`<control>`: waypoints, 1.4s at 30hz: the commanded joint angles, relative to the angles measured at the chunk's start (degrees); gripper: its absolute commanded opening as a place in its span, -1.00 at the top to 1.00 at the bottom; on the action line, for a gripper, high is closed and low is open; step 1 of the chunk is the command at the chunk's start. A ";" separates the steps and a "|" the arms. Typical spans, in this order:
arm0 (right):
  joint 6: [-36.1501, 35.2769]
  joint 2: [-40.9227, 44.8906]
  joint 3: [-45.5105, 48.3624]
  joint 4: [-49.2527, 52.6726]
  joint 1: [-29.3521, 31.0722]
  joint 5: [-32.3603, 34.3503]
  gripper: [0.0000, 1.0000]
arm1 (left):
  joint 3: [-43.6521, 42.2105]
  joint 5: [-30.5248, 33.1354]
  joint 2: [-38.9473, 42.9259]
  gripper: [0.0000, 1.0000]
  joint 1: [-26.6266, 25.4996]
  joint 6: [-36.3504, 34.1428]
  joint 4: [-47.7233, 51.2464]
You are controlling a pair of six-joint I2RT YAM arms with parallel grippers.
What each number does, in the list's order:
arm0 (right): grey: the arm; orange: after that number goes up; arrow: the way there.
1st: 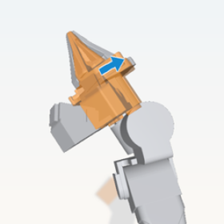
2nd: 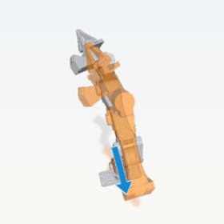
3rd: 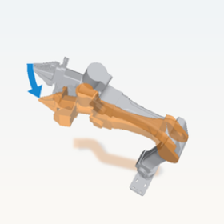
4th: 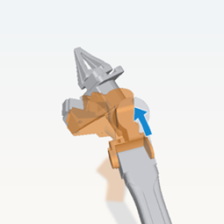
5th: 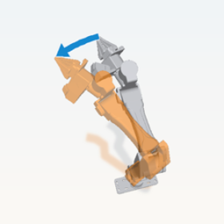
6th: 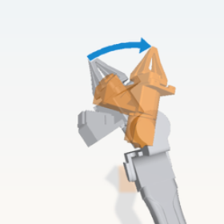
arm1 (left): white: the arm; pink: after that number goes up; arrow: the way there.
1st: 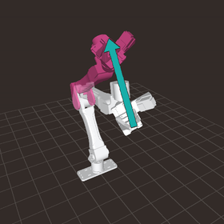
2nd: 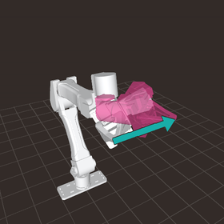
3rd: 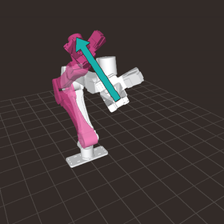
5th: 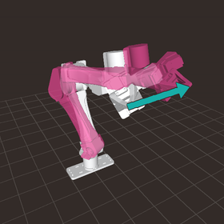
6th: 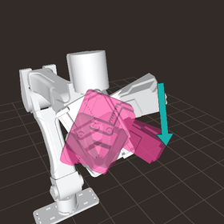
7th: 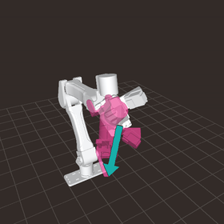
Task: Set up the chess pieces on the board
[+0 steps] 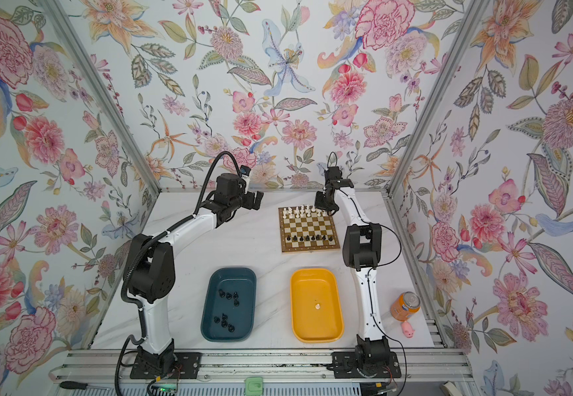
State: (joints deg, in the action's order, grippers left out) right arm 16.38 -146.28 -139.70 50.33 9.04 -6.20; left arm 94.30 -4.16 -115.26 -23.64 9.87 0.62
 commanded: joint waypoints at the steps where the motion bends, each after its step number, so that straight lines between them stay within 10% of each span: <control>1: 0.38 -2.64 -1.55 1.82 -0.30 0.15 0.65 | 2.44 -0.60 -0.91 -0.98 0.73 -0.38 1.52; 42: 0.57 -4.07 -4.18 1.95 -0.60 -1.18 0.70 | 3.26 -0.14 -0.99 -0.98 0.83 -0.11 2.51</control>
State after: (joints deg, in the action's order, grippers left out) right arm 16.51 -149.88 -143.24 51.37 8.91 -6.76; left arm 95.81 -4.27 -115.96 -23.51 9.87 2.55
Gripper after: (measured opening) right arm 0.145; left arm 0.988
